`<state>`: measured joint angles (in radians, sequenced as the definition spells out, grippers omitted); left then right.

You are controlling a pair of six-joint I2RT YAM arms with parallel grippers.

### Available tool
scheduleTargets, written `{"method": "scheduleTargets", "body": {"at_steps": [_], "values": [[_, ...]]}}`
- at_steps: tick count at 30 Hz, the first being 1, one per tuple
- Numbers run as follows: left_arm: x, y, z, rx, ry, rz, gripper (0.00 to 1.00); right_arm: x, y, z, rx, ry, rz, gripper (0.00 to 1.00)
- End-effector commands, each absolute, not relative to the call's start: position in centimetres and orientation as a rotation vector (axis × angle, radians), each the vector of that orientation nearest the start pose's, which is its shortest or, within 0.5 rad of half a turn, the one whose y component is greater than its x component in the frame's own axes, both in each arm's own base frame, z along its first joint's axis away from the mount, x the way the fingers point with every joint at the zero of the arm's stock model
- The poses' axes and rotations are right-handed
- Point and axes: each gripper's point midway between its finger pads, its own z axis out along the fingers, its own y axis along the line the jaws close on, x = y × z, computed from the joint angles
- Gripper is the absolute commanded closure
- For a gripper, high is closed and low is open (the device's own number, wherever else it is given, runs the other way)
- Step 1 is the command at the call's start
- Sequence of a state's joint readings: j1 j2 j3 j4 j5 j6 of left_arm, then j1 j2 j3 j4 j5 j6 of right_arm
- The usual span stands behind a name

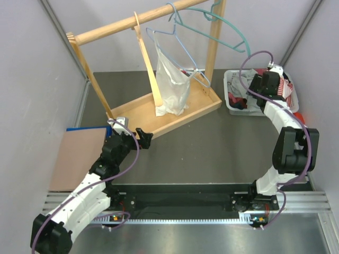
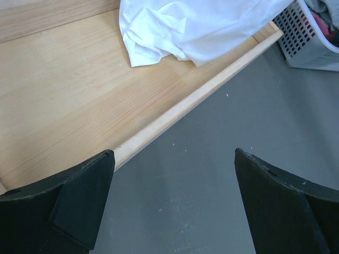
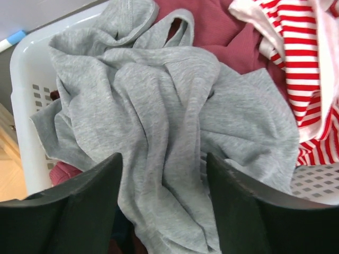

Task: Place the tank top on the hanger

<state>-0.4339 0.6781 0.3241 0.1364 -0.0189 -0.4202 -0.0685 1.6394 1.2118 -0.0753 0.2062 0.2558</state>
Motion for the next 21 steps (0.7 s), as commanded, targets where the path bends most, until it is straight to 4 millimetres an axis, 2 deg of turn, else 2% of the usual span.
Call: {"method": "scheduleTargets", "body": {"at_steps": [1,7,10,11,13,16,17,19,20,21], "values": [[27.0,-14.1,17.6,0.000,1.755,-0.619,0.01,49.4,-5.4,18.3,0.435,2.007,-0.050,0.40],[26.8,-14.1,17.9,0.000,1.746,-0.624,0.01,49.5,-6.0,18.1,0.432,2.040,-0.102,0.40],[26.8,-14.1,17.8,0.001,1.748,-0.625,0.01,49.4,-5.6,17.9,0.404,2.057,-0.082,0.67],[26.8,-14.1,17.7,-0.001,1.749,-0.622,0.01,49.4,-5.5,18.3,0.402,2.050,-0.075,0.87],[26.8,-14.1,17.8,0.000,1.747,-0.621,0.01,49.2,-5.5,19.2,0.401,2.033,-0.073,0.96],[26.9,-14.1,17.8,-0.001,1.747,-0.620,0.01,48.5,-5.5,22.9,0.393,1.964,-0.067,0.99],[26.9,-14.0,17.7,-0.003,1.748,-0.617,0.01,47.9,-5.5,25.2,0.388,1.919,-0.066,1.00],[26.9,-14.0,17.8,-0.001,1.747,-0.617,0.01,47.1,-5.7,28.3,0.379,1.861,-0.076,1.00],[26.9,-14.0,17.7,-0.002,1.748,-0.616,0.01,46.1,-5.5,31.0,0.366,1.806,-0.071,1.00],[26.9,-14.0,17.7,-0.001,1.747,-0.617,0.01,45.5,-5.5,32.5,0.362,1.771,-0.070,1.00]]}}
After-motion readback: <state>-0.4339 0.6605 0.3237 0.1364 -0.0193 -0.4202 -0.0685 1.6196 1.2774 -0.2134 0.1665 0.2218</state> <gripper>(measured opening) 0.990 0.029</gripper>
